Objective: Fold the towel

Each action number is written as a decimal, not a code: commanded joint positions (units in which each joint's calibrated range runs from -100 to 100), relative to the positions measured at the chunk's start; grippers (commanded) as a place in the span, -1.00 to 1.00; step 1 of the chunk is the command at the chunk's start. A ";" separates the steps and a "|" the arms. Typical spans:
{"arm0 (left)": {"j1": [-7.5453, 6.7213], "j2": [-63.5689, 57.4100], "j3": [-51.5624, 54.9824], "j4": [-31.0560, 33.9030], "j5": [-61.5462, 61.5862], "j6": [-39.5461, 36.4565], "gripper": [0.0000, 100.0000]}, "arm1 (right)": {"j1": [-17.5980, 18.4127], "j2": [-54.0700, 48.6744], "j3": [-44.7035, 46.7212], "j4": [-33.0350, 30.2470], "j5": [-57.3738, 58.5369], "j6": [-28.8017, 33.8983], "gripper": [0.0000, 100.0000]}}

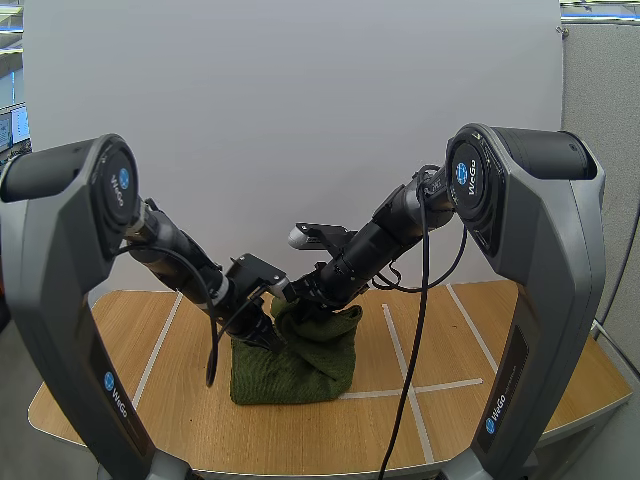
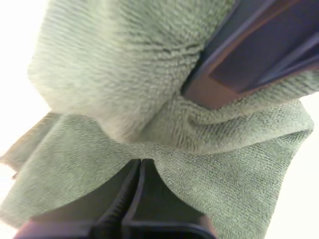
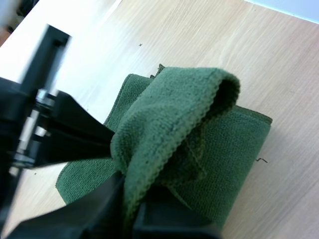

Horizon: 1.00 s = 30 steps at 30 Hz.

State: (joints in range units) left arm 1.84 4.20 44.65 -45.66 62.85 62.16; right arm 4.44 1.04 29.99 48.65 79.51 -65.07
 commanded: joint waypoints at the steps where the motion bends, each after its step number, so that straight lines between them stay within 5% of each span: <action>1: 2.28 -4.00 0.08 1.54 4.32 0.12 -1.00 | 0.05 0.91 -0.40 2.09 -0.40 -0.12 -1.00; 15: 8.22 -7.32 0.24 6.13 9.90 -0.09 -1.00 | 3.76 4.21 -0.40 2.97 -7.40 -1.18 -1.00; 24: 8.53 -7.32 0.24 6.95 12.76 -0.18 -1.00 | 5.52 7.20 -0.40 2.75 -10.99 -1.99 -0.99; 25: 8.53 -7.32 0.24 6.95 12.76 -0.18 -1.00 | 5.54 7.20 -0.40 2.75 -10.99 -1.98 -0.72; 29: 8.53 -7.32 0.24 6.95 12.60 -0.17 -1.00 | 5.54 6.86 -0.86 3.00 -10.82 -1.52 0.94; 30: 8.53 -7.32 0.24 6.95 12.60 -0.17 -1.00 | 5.54 6.41 -1.22 3.00 -10.50 -0.98 1.00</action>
State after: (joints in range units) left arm 10.30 -2.60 44.72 -38.89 74.07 62.16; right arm 9.89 8.45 29.99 50.83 68.65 -66.29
